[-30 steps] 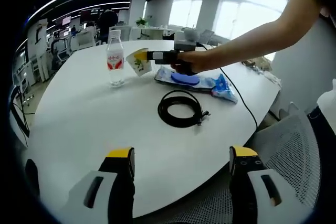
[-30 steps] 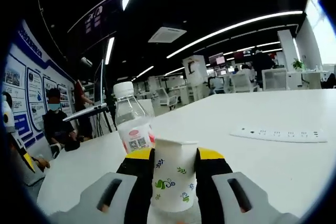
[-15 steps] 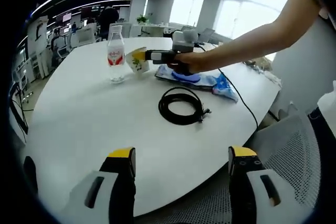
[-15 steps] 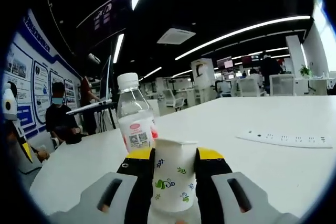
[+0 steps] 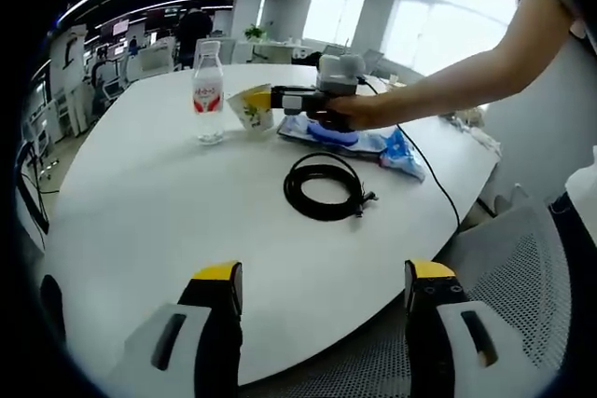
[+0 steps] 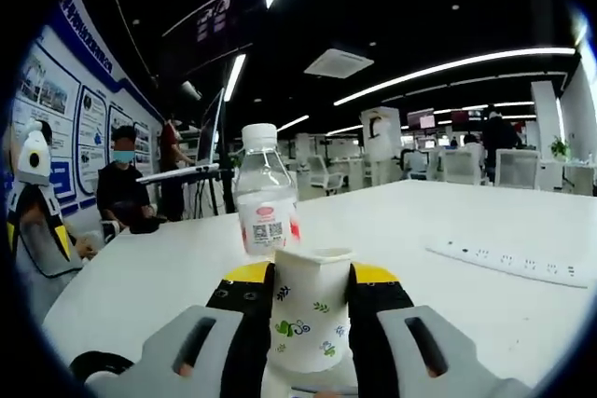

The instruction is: Arrange the tabletop items into an orderly group along one side of the table until the central work area is clear of visible clutter.

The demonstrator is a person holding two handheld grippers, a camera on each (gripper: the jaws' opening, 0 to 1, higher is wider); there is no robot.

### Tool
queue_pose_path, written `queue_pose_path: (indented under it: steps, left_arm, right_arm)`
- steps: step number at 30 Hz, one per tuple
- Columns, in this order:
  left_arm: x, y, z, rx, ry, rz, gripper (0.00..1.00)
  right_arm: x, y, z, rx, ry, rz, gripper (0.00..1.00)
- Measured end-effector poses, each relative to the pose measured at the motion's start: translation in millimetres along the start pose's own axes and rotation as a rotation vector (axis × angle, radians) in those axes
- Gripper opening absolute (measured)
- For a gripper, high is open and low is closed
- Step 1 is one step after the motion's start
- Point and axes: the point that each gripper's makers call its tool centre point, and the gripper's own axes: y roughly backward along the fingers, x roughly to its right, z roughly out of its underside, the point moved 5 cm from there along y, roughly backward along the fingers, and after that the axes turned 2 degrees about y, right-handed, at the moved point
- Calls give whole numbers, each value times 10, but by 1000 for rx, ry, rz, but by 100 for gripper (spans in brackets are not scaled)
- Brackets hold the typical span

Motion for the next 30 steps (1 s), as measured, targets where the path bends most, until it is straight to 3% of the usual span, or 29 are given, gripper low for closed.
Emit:
queue_pose_path:
  steps: [17, 19, 30]
  left_arm:
    - [8, -10, 20, -12, -11, 4, 67]
    - [7, -5, 14, -9, -15, 1, 67]
    - [5, 0, 7, -6, -16, -1, 66]
  right_arm:
    - [-71, 128, 28, -90, 100, -64, 27]
    - [-62, 171, 87, -147, 145, -76, 27]
    - [-18, 99, 70, -146, 115, -56, 27]
